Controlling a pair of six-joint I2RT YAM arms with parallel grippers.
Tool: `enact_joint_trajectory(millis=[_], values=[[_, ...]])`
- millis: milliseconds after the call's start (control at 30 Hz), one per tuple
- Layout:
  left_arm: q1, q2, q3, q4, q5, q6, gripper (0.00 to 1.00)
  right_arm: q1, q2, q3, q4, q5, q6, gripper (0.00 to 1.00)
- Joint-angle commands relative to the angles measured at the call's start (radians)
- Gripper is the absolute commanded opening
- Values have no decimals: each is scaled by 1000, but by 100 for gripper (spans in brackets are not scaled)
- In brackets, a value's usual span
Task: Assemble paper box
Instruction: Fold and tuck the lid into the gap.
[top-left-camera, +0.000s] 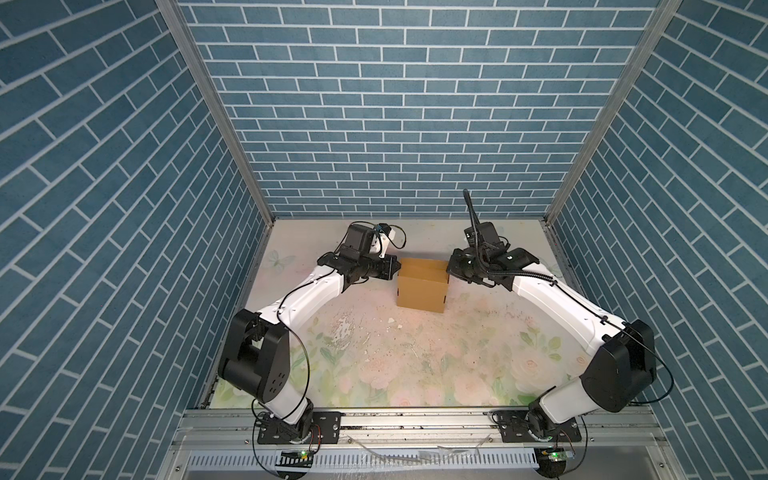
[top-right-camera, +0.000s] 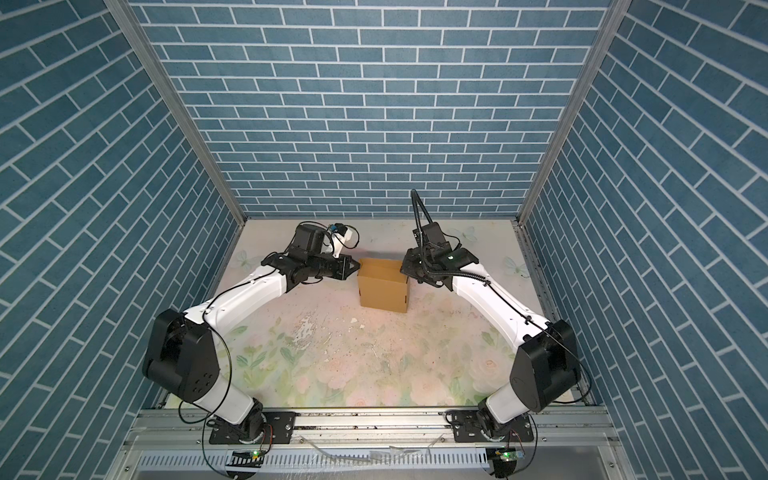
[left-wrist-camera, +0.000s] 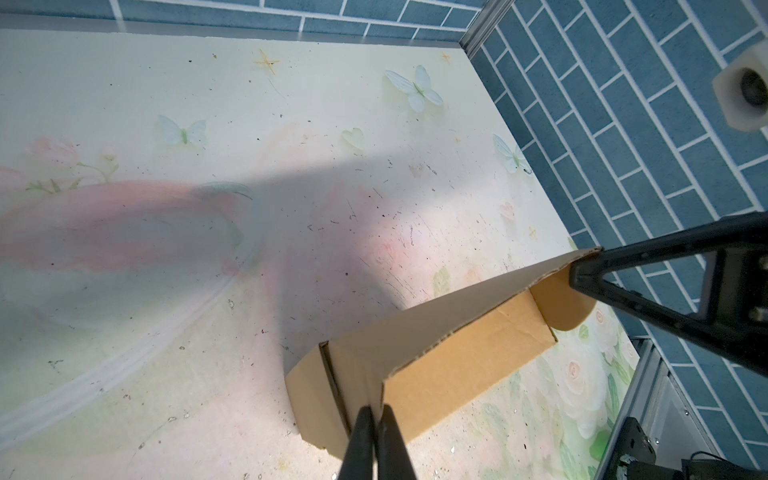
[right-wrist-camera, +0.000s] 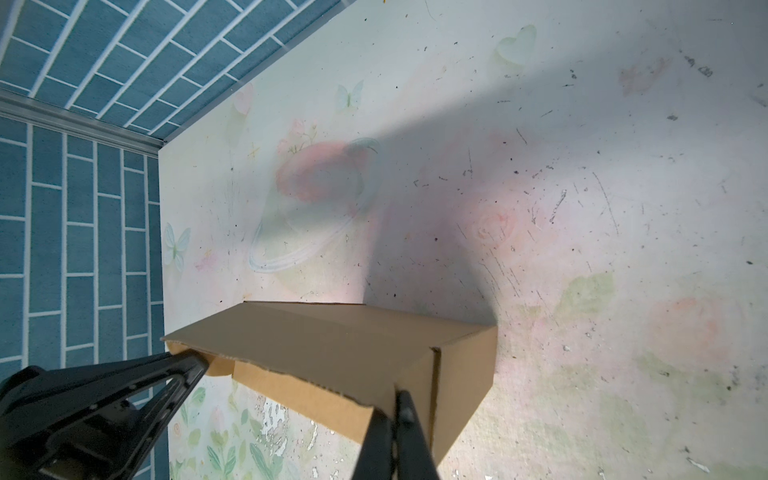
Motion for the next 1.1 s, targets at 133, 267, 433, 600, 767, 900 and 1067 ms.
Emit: enact_joint_trajectory(millis=[133, 267, 433, 600, 767, 900, 1067], values=[[-22, 41, -15, -68, 22, -5, 7, 10, -40, -34, 5, -9, -48, 6], [-21, 46, -18, -65, 22, -5, 7, 10, -71, -87, 38, 15, -47, 6], [-24, 50, -28, -56, 15, -2, 7, 31, -76, -130, 90, 40, -38, 6], [-24, 50, -30, -56, -2, 16, 7, 63, -89, -166, 140, 93, -30, 6], [-24, 53, -28, -57, -14, 31, 7, 76, -119, -201, 164, 124, -35, 12], [-25, 56, -26, -58, -20, 38, 7, 78, -148, -222, 167, 121, -45, 19], [-24, 59, -25, -59, -25, 49, 7, 78, -175, -218, 153, 105, -79, 22]])
